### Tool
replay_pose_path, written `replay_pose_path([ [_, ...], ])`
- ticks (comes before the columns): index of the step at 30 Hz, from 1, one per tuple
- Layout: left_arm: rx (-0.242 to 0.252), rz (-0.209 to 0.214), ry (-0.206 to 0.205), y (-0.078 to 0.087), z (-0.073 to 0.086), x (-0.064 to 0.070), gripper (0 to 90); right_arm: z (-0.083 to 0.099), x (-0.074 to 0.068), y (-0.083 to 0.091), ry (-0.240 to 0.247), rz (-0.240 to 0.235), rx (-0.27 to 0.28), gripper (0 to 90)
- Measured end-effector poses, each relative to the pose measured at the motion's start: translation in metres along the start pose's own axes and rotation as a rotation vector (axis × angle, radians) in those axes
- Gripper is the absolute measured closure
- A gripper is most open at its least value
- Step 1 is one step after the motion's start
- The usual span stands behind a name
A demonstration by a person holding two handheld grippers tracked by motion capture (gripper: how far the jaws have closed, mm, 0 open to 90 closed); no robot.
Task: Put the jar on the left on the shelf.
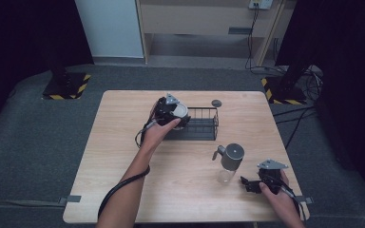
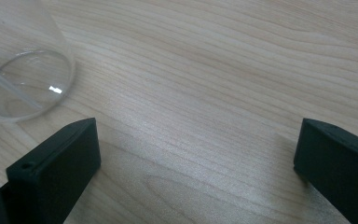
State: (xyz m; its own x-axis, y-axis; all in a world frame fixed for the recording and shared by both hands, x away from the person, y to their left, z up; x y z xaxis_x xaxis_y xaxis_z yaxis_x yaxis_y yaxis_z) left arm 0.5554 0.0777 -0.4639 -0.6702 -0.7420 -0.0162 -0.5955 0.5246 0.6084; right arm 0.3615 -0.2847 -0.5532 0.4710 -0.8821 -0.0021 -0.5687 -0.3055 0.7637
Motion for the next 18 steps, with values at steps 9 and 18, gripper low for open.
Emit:
replay_pose_path([
  [9, 0.050, -0.023, -0.012, 0.010, -0.011, -0.002, 2.2, 0.000, 0.000, 0.000, 0.001, 0.000, 0.000, 0.6],
  [18, 0.090, -0.037, -0.014, 0.022, -0.017, 0.000, 1.8, 0.000, 0.000, 0.000, 0.000, 0.000, 0.000, 0.6],
])
Point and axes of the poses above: each handheld gripper's, and its own axes: y roughly backward along the jaws, z roughly out of its underside, x roughly to its right, the point moved 2 cm from there along -y, roughly forward along the jaws, and after that the axes turned 5 degrees about -x, right-handed, at the moved point
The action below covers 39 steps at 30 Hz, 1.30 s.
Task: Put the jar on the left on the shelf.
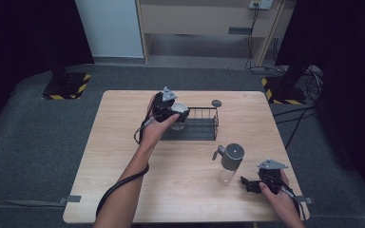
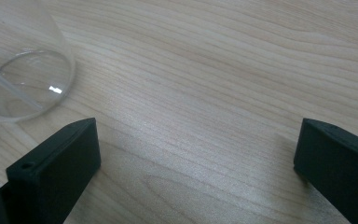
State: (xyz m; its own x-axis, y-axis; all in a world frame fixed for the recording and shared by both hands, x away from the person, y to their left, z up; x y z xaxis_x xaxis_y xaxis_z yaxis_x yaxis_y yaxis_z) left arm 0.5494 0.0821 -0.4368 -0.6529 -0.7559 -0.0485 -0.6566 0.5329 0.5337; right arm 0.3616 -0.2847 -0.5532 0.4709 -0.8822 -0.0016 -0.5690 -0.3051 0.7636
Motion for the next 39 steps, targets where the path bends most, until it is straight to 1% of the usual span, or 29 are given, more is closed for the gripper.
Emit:
replay_pose_path([
  [4, 0.026, 0.011, 0.024, 0.006, -0.001, 0.000, 1.6, 0.000, 0.000, 0.000, 0.000, 0.000, 0.000, 0.5],
  [8, 0.016, 0.007, 0.006, 0.010, -0.001, 0.003, 1.5, 0.000, 0.000, 0.000, 0.000, 0.000, 0.000, 0.6],
  [12, 0.023, 0.028, 0.016, 0.015, 0.003, 0.008, 1.4, 0.000, 0.000, 0.000, 0.000, -0.001, 0.000, 0.6],
  [15, 0.014, 0.029, 0.004, 0.019, 0.006, 0.013, 1.5, 0.000, 0.000, 0.000, 0.000, 0.000, 0.000, 0.6],
  [18, 0.013, 0.031, 0.005, 0.023, 0.007, 0.018, 1.5, 0.000, 0.000, 0.000, 0.000, 0.000, 0.000, 0.6],
  [20, 0.005, 0.033, -0.002, 0.028, 0.009, 0.022, 1.4, 0.000, 0.000, 0.000, 0.000, 0.000, 0.000, 0.6],
  [22, 0.005, 0.047, 0.004, 0.033, 0.012, 0.027, 1.5, 0.000, 0.000, 0.000, 0.000, 0.000, 0.000, 0.6],
  [23, 0.009, 0.060, 0.021, 0.036, 0.015, 0.029, 1.4, 0.000, 0.000, 0.000, 0.000, 0.000, 0.000, 0.6],
  [24, 0.011, 0.064, 0.032, 0.039, 0.019, 0.031, 1.2, 0.000, 0.000, 0.000, 0.000, 0.000, 0.000, 0.6],
  [28, -0.012, 0.064, 0.022, 0.051, 0.038, 0.039, 1.5, 0.000, 0.000, 0.000, 0.000, 0.000, 0.000, 0.6],
  [31, -0.027, 0.056, 0.019, 0.060, 0.052, 0.042, 1.5, 0.000, 0.000, 0.000, 0.000, 0.000, 0.000, 0.6],
  [34, -0.035, 0.054, 0.035, 0.069, 0.068, 0.044, 1.4, 0.000, 0.000, 0.000, 0.000, 0.000, 0.000, 0.5],
  [35, -0.038, 0.052, 0.047, 0.071, 0.075, 0.045, 1.6, 0.000, 0.000, 0.000, 0.000, 0.000, 0.000, 0.5],
  [39, -0.070, 0.040, 0.051, 0.083, 0.102, 0.049, 1.5, 0.000, 0.000, 0.000, 0.000, 0.000, 0.000, 0.6],
])
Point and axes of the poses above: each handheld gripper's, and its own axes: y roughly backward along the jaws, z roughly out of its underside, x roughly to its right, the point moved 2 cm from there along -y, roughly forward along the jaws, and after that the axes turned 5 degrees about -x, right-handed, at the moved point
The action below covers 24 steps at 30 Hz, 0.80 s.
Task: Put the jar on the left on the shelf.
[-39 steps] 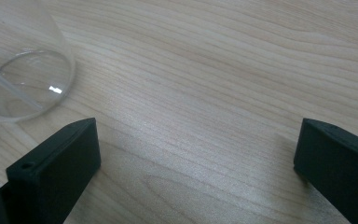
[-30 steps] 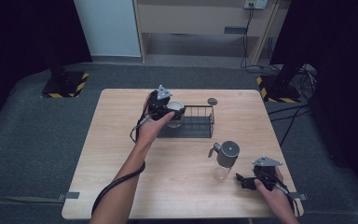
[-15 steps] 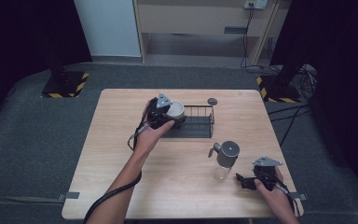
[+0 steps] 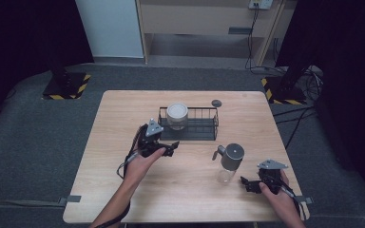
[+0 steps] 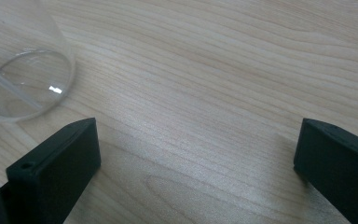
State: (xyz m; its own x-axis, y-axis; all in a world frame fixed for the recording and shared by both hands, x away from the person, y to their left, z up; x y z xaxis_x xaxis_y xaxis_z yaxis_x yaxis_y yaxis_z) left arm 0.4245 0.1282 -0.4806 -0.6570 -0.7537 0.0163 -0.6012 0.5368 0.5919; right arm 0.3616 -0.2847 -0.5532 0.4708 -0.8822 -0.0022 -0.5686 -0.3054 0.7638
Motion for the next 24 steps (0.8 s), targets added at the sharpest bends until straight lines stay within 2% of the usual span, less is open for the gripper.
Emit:
replay_pose_path([
  [3, -0.016, -0.003, 0.028, 0.011, 0.019, -0.001, 1.6, 0.000, 0.000, 0.000, 0.000, 0.000, 0.000, 0.6],
  [6, -0.044, -0.030, 0.032, 0.023, 0.035, -0.002, 1.7, 0.000, 0.000, 0.000, 0.000, 0.000, 0.000, 0.6],
  [11, -0.133, -0.081, 0.041, 0.043, 0.064, -0.005, 1.4, 0.000, 0.000, 0.000, 0.000, 0.000, 0.000, 0.5],
  [14, -0.158, -0.100, 0.074, 0.051, 0.079, -0.007, 1.3, 0.000, 0.000, 0.000, 0.000, 0.000, 0.000, 0.6],
  [17, -0.186, -0.147, 0.086, 0.053, 0.090, -0.010, 1.4, 0.000, 0.000, 0.000, 0.001, 0.000, 0.000, 0.6],
  [20, -0.217, -0.180, 0.079, 0.050, 0.099, -0.014, 1.6, 0.000, 0.000, 0.000, 0.000, 0.000, 0.000, 0.6],
  [24, -0.234, -0.185, 0.103, 0.044, 0.106, -0.021, 2.2, 0.000, 0.000, 0.000, 0.000, 0.000, 0.000, 0.6],
])
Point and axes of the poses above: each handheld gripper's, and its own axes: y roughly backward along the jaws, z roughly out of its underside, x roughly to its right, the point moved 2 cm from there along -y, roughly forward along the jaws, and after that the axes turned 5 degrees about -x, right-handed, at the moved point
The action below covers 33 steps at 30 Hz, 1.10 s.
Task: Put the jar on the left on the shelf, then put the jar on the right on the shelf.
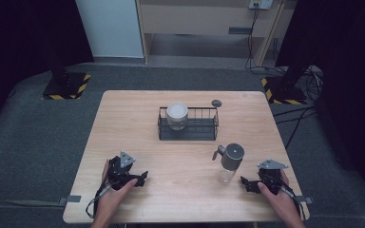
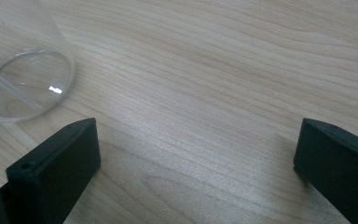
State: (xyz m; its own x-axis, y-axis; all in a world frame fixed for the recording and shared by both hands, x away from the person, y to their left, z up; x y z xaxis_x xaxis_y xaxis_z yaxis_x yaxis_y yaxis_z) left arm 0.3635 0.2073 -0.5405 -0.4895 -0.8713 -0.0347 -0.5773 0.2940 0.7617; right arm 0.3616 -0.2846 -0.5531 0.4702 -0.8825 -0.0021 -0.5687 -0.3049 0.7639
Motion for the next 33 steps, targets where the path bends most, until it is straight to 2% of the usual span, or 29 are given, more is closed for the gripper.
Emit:
replay_pose_path([
  [3, -0.009, -0.006, 0.028, -0.005, 0.002, -0.004, 2.3, 0.000, 0.000, 0.000, -0.001, 0.002, 0.000, 0.5],
  [6, -0.016, 0.007, 0.039, -0.010, 0.004, -0.006, 0.4, 0.000, 0.000, 0.000, -0.004, 0.004, 0.000, 0.5],
  [20, -0.020, -0.006, 0.059, -0.011, 0.003, -0.009, 0.0, 0.000, -0.001, 0.001, -0.012, 0.005, -0.003, 2.2],
  [23, -0.019, -0.013, 0.067, -0.011, 0.003, -0.008, 0.0, -0.001, -0.003, 0.005, -0.028, -0.005, 0.006, 3.9],
  [25, -0.020, -0.017, 0.071, -0.012, 0.003, -0.008, 0.0, -0.002, -0.006, 0.010, -0.007, -0.006, 0.008, 3.5],
  [33, -0.019, -0.018, 0.072, -0.012, 0.003, -0.008, 0.0, -0.001, -0.018, 0.023, 0.015, -0.024, -0.001, 3.4],
])
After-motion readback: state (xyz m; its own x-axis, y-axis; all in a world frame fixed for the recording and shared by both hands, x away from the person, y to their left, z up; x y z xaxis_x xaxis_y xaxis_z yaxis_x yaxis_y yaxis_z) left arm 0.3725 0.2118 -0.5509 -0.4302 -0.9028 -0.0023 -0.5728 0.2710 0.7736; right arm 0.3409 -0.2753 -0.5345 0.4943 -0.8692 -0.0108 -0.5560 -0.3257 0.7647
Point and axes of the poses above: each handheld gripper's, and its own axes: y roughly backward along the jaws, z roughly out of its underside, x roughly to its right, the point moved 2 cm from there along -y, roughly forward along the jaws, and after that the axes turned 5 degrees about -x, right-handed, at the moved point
